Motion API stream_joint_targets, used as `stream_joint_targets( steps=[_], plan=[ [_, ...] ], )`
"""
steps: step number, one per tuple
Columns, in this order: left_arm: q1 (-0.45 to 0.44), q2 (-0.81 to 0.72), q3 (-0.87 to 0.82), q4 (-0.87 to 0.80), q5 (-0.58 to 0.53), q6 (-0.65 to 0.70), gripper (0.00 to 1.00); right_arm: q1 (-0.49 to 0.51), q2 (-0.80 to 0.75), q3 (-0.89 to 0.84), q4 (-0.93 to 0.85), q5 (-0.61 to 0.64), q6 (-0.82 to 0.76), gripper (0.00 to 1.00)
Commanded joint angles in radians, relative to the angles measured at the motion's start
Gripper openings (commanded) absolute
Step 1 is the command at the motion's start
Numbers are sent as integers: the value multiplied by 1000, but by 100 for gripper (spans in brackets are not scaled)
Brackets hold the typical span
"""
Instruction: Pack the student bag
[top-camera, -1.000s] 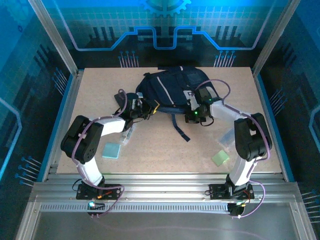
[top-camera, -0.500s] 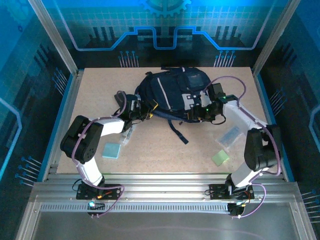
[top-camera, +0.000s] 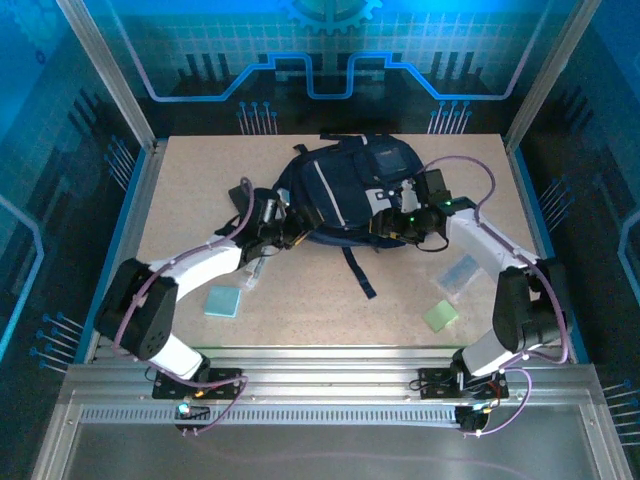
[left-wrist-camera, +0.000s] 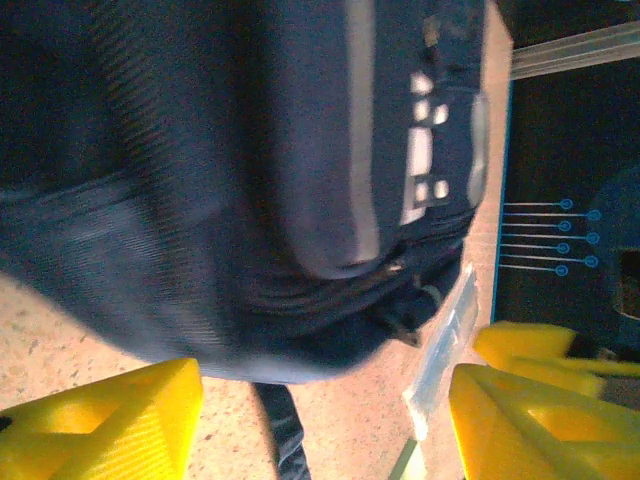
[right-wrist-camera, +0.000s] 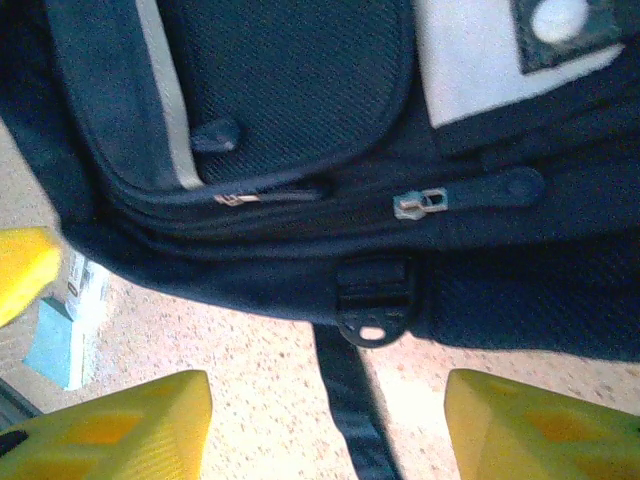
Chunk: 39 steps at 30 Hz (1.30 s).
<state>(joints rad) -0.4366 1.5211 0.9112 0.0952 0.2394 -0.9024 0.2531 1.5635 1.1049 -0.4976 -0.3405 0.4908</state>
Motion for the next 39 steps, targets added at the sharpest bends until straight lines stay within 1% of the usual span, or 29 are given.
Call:
stream_joint_targets(
  steps=[1, 3, 4, 9, 14, 20, 24, 28, 31, 33, 36, 39],
  plan=[
    [-5, -84, 87, -155, -99, 234, 71, 34, 64, 3, 82, 34, 75, 63],
    [-4, -85, 108, -150, -122, 268, 75, 38, 96, -10, 102, 58, 102, 63],
    [-4, -72, 125, -142, -123, 277, 75, 36, 108, -20, 115, 72, 119, 63],
    [-4, 67, 186, -86, -49, 235, 75, 22, 150, -63, 155, 146, 164, 64],
    [-1, 185, 185, -75, -20, 212, 74, -50, 179, -106, 198, 173, 202, 65],
    [-3, 257, 127, -62, 56, 156, 72, -129, 207, -88, 212, 201, 163, 66],
    [-30, 266, 83, -62, 90, 132, 71, -166, 224, -50, 202, 212, 125, 66],
    [-68, 285, 55, -63, 93, 122, 71, -181, 221, -10, 177, 186, 94, 66],
    [-68, 319, 32, -8, 109, 75, 71, -179, 185, -10, 163, 127, 80, 66],
    [-69, 340, 24, 37, 114, 45, 71, -170, 149, -19, 142, 83, 73, 65],
    [-67, 365, 39, 53, 120, 34, 71, -146, 100, -38, 115, 44, 56, 65],
    [-67, 372, 55, 50, 123, 37, 71, -119, 69, -33, 83, 37, 33, 63]
  ],
)
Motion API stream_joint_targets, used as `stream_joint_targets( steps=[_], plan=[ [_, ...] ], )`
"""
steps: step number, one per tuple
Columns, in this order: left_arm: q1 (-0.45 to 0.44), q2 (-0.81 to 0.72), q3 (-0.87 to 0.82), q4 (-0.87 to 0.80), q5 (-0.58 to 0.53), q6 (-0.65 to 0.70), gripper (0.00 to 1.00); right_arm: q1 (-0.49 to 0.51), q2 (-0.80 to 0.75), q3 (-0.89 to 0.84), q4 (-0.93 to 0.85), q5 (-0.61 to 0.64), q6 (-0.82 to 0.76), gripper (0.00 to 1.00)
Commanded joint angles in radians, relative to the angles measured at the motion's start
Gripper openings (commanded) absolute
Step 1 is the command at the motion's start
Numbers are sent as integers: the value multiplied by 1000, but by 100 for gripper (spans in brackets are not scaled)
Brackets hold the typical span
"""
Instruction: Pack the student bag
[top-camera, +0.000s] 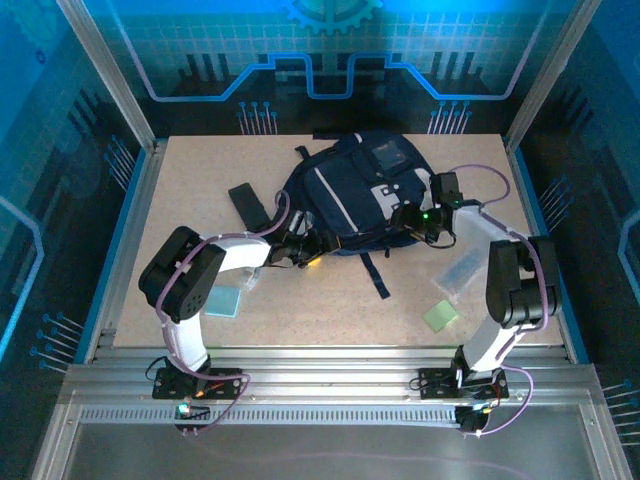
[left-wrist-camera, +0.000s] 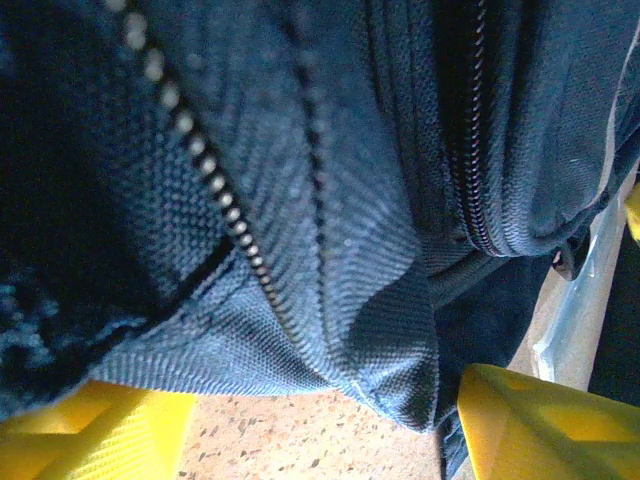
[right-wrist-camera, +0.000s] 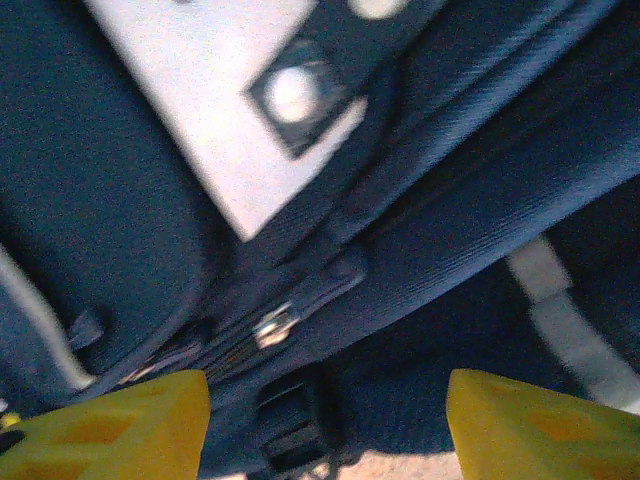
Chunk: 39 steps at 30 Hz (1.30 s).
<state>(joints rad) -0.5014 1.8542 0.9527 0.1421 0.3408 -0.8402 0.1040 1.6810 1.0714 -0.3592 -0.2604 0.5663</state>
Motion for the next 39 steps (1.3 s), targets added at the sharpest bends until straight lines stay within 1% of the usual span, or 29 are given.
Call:
stream_joint_targets(
  steps=[1, 4, 6, 15, 18, 21, 22, 23, 26, 28, 31, 34, 39],
  plan=[
    [-1, 37, 16, -1, 22, -23, 71, 34, -55, 3, -57, -40, -46, 62],
    [0, 37, 20, -12, 20, -17, 69, 36, -65, 15, -44, -12, -47, 62],
    [3, 32, 16, -13, 19, -16, 68, 36, -45, 32, -24, 9, -50, 61],
    [6, 2, 14, -13, 9, -22, 68, 36, 142, 133, 79, 18, -121, 62],
    [5, -4, 22, -12, 7, -24, 68, 45, 188, 153, 59, 22, -122, 63],
    [6, -8, 33, -9, 4, -22, 68, 56, 192, 135, 51, 49, -133, 64],
    [8, -6, 39, -7, 2, -22, 68, 59, 187, 130, 48, 39, -130, 65],
    [10, -3, 45, -7, 3, -21, 68, 61, 183, 125, 50, 20, -126, 65],
    [19, 14, 65, 0, 6, -25, 68, 67, 152, 102, 83, -104, -91, 65],
    [26, 19, 75, 10, 9, -30, 68, 71, 117, 75, 145, -231, -43, 65],
    [35, 17, 81, 15, 6, -31, 68, 84, 61, 53, 203, -358, 19, 65],
    [43, 7, 77, 14, 1, -28, 68, 98, -3, 34, 215, -428, 52, 65],
    [70, -21, 61, -6, -9, -7, 68, 80, -90, 10, 125, -433, 9, 65]
  ],
)
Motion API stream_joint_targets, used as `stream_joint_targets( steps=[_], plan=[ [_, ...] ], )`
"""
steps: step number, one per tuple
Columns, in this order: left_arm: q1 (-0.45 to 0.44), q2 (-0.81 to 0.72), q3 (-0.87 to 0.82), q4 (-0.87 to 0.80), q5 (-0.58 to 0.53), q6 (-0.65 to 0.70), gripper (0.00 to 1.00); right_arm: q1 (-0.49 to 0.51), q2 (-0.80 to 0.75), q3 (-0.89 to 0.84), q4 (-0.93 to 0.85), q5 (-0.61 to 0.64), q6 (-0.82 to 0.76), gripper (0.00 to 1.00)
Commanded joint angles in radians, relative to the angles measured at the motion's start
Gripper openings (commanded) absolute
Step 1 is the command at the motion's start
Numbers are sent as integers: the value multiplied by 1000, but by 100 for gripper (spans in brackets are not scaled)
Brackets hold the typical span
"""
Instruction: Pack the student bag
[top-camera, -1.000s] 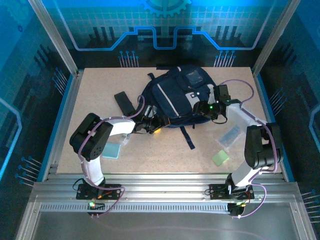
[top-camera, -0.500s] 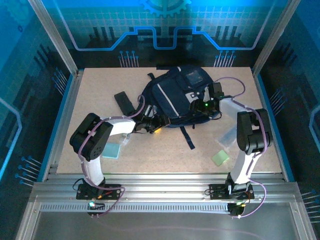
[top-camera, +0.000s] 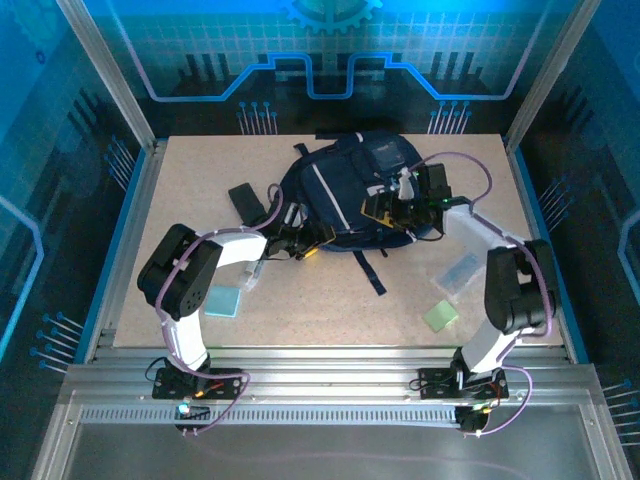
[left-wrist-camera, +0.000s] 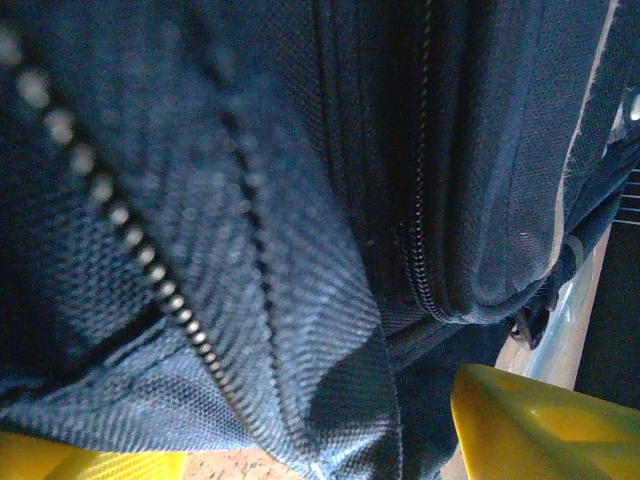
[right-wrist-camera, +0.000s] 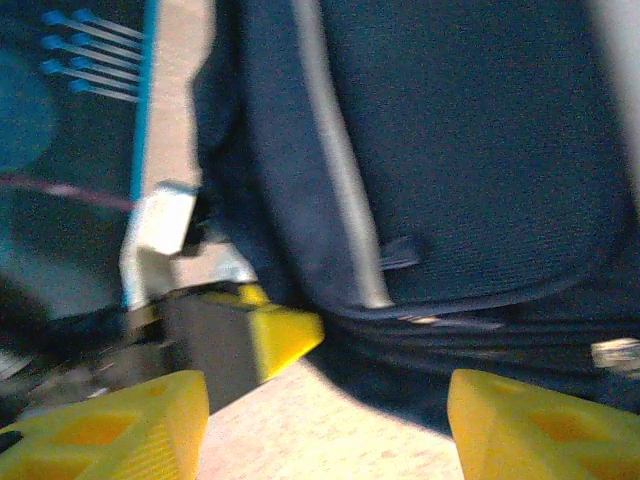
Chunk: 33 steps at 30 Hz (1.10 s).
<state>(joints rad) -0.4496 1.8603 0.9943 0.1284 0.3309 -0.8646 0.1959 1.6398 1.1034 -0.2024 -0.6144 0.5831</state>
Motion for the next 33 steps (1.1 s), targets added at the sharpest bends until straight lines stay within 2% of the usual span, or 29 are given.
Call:
stream_joint_targets(
  steps=[1, 4, 9, 12, 15, 18, 24, 27, 28, 33],
  plan=[
    [24, -37, 16, -4, -2, 25, 68, -25, -58, -33, -43, -79, -15, 65],
    [40, -77, 15, -65, -21, 72, 68, -82, -87, -65, -95, 4, -32, 65],
    [29, -190, 45, -255, -76, 189, 68, -181, -123, -89, -215, 336, -27, 65],
    [10, -269, 56, -343, -119, 230, 68, -244, -128, -127, -187, 432, 18, 64],
    [-17, -313, 85, -395, -158, 262, 68, -303, -106, -170, -91, 424, 73, 64],
    [-51, -296, 152, -424, -176, 288, 68, -326, -31, -161, -24, 376, 92, 62],
    [-133, -134, 348, -458, -191, 318, 68, -321, 138, -135, 182, 216, 159, 59],
    [-170, -33, 467, -496, -205, 328, 68, -309, 195, -134, 264, 176, 206, 58],
    [-181, 2, 503, -514, -208, 334, 68, -303, 207, -137, 283, 168, 218, 56],
    [-224, 171, 696, -614, -240, 362, 68, -245, 237, -170, 338, 150, 266, 23]
  ],
)
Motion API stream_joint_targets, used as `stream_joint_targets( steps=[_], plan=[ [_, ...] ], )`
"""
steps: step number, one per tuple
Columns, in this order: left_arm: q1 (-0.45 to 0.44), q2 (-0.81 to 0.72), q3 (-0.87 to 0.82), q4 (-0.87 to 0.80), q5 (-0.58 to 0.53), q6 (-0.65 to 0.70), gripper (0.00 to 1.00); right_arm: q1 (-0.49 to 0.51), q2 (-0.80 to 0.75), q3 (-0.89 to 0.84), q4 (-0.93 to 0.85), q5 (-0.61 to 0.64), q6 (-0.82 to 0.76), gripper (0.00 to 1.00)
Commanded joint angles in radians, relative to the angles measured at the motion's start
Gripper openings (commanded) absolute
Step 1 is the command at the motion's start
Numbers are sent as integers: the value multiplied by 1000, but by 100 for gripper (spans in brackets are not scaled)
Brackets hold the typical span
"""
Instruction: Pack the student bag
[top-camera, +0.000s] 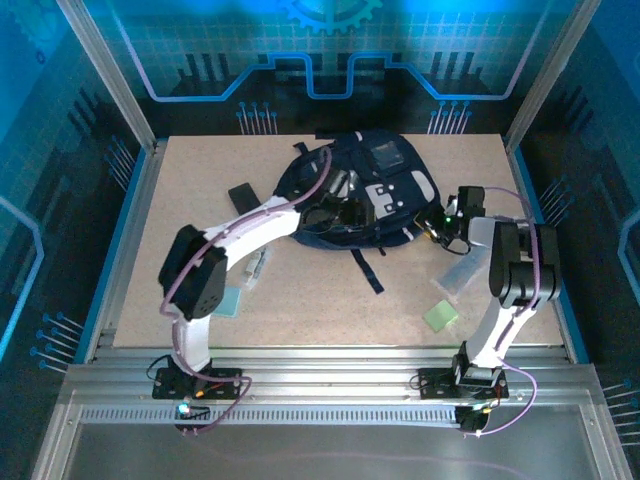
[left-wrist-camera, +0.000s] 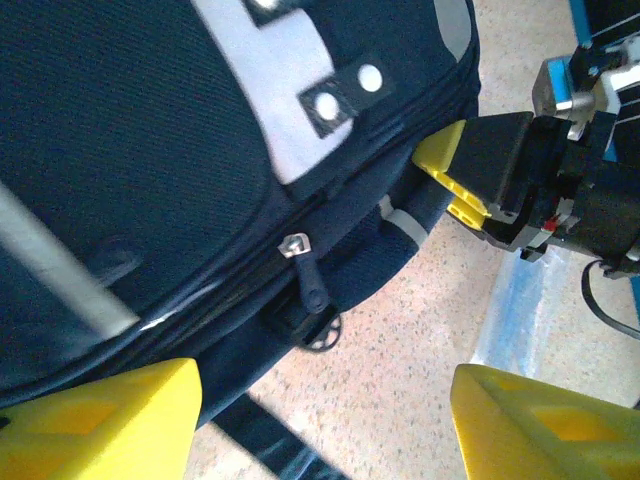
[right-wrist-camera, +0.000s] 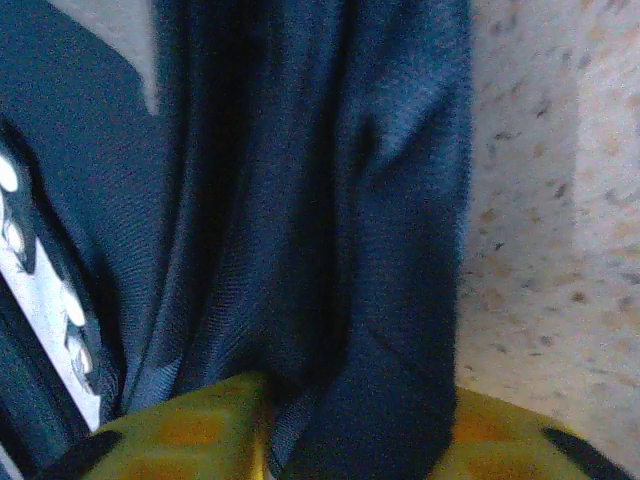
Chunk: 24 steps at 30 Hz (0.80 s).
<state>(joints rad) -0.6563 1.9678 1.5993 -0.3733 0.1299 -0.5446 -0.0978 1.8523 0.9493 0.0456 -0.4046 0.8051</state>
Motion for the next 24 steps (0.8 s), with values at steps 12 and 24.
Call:
stream_joint_targets(
  steps=[12, 24],
  plan=[
    [-32, 203, 230, -333, -201, 82, 61, 194, -47, -193, 164, 63, 152, 7],
    [-42, 292, 278, -371, -272, 113, 49, 247, -44, -198, 171, 85, 160, 0]
  ],
)
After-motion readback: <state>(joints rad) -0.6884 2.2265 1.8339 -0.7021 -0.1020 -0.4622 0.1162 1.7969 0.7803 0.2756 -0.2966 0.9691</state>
